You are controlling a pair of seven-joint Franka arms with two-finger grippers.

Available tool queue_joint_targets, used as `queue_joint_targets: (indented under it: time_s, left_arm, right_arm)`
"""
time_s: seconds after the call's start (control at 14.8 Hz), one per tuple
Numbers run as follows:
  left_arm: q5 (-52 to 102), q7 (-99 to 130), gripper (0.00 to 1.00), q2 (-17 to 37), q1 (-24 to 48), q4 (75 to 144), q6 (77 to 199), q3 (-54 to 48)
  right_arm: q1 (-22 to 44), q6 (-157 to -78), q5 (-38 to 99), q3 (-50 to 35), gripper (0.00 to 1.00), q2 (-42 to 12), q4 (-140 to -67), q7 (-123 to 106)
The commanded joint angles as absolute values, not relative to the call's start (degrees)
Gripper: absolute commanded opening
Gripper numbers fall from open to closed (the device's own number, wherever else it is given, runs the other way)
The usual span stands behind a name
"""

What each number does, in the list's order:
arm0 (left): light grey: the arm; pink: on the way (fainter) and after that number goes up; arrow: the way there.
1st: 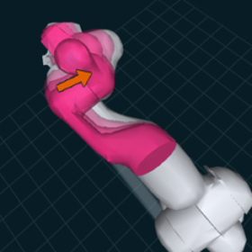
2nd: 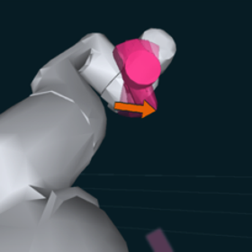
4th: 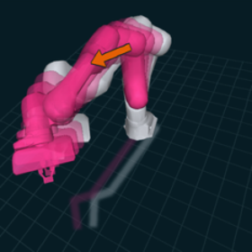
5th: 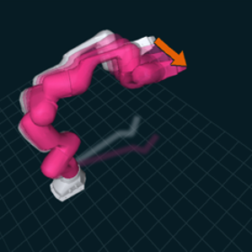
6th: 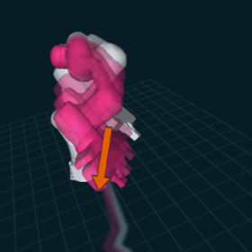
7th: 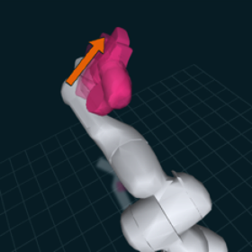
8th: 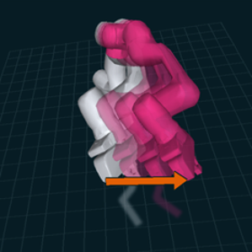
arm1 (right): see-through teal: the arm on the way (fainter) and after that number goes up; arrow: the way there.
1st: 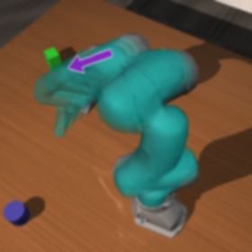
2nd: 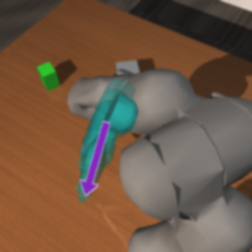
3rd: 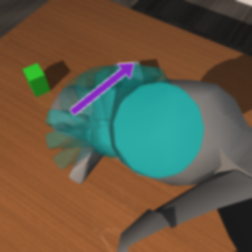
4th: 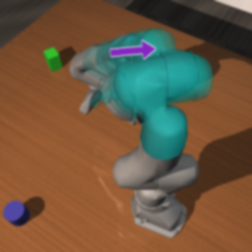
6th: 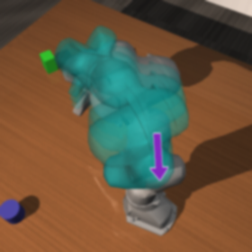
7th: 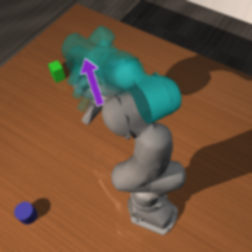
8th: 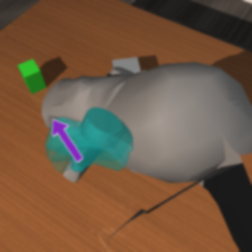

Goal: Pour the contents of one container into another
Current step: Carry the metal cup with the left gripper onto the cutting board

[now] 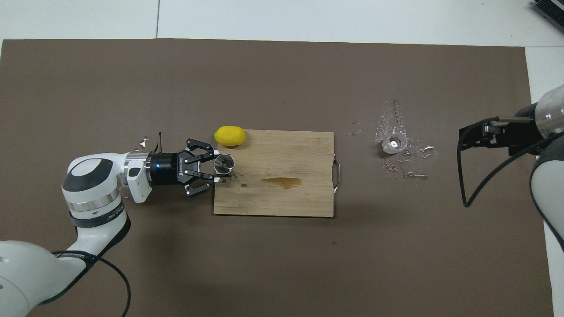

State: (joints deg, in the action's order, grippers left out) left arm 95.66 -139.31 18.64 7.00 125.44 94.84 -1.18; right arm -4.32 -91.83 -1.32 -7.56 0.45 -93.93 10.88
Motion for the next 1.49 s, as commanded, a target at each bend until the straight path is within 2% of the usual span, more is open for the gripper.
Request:
queue_joint_targets:
  time_s: [0.0,0.27,0.81,1.42]
  left_arm:
    - [102.0,-139.0,0.41,17.8,13.5,126.5,100.0,-0.4]
    - [111.9,-141.5,0.44,18.2,21.6,126.4,106.3,-0.4]
    - [123.7,-155.6,0.45,18.8,30.1,126.3,114.0,-0.5]
    - [125.7,-163.0,0.47,19.3,32.3,126.2,118.2,-0.6]
  right_arm:
    - [-4.9,-91.7,-1.8,-7.9,1.0,0.7,-94.3,10.5]
    - [-4.8,-91.7,-1.8,-7.9,1.0,0.7,-94.3,10.5]
    - [-4.9,-91.7,-1.8,-7.9,1.0,0.7,-94.3,10.5]
    - [-4.9,-91.7,-1.8,-7.9,1.0,0.7,-94.3,10.5]
